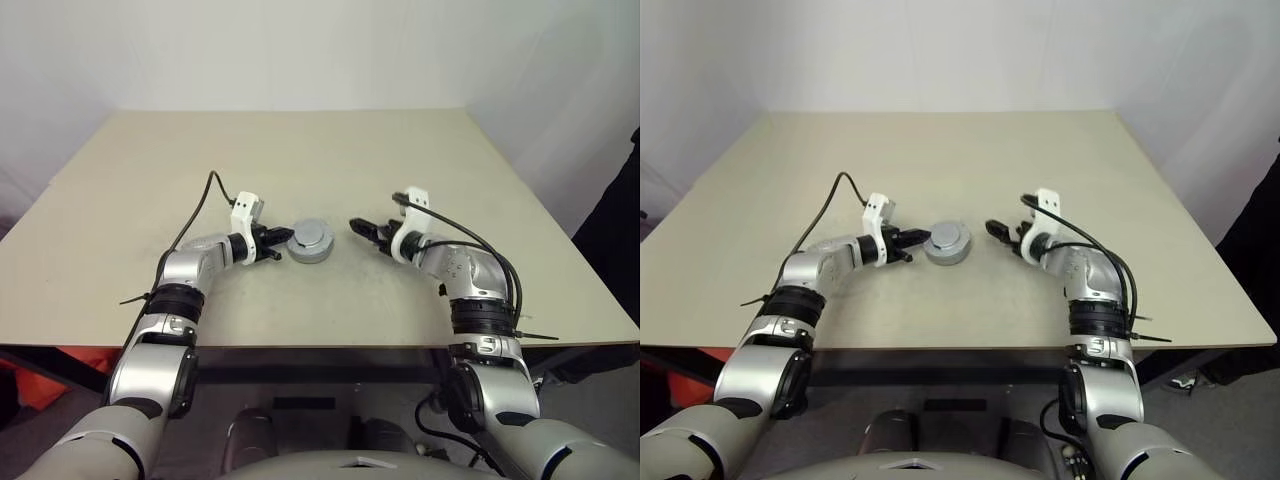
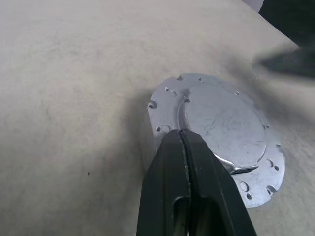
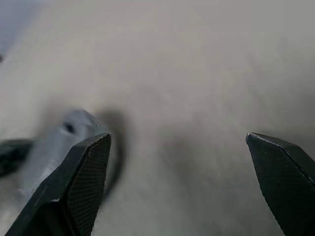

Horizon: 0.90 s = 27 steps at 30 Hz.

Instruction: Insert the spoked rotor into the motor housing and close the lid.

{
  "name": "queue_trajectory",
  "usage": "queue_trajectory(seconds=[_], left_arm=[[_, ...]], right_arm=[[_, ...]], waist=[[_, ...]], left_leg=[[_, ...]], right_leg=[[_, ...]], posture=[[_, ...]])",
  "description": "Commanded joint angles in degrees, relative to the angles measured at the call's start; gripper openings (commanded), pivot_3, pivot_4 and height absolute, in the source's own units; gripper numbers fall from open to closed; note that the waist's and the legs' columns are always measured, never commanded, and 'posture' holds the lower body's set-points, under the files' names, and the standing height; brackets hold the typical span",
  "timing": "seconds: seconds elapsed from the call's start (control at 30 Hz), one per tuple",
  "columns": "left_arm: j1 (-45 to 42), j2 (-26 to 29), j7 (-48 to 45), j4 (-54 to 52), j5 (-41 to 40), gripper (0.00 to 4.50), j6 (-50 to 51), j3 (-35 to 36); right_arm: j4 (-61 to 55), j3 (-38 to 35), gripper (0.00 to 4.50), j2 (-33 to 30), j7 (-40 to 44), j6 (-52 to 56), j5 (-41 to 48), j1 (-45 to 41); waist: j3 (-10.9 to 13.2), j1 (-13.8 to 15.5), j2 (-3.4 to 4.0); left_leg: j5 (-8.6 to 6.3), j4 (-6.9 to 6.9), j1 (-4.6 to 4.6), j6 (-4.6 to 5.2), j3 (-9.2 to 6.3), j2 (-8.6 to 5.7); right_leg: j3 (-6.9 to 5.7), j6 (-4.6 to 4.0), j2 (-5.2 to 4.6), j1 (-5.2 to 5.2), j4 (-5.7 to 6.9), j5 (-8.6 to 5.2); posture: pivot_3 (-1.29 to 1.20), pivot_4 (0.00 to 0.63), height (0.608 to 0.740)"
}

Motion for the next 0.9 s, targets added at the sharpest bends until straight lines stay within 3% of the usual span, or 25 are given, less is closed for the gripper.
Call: queue_trajectory(seconds=[0.03,0.4,0.9], left_arm=[[0.21,-0.09,0.0,0.74,0.86,0.0,0.26,-0.71],[0.64,0.45,0.06,-0.44,0.78,0.0,0.52,-0.61],[1.23,0.71,0.84,-1.93,0.91,0.0,0.99,-0.81]], right_arm=[[-2.94,-2.92,4.49,1.79,-1.98,6.51,4.96,-0.79],[-2.64,-9.15,4.49,10.36,-6.66,14.4,13.23,-3.17],[13.91,-9.47,4.49,13.78,-5.65,3.61,14.62,-9.52]], waist=[[-0.01,0.01,0.01],[-0.01,-0.03,0.02],[-0.01,-0.19,0.02]], left_leg=[[0.01,-0.02,0.05,-0.01,0.0,0.0],[0.05,-0.11,0.09,-0.08,0.0,0.01],[0.11,-0.15,0.07,-0.19,0.0,0.01]], right_leg=[[0.0,0.01,0.0,0.05,0.0,-0.03],[0.0,0.39,0.0,0.01,0.01,-0.26],[0.0,0.41,0.0,-0.03,0.03,-0.27]], posture=[[0.0,0.0,0.74],[0.0,0.0,0.74],[0.0,0.0,0.74]])
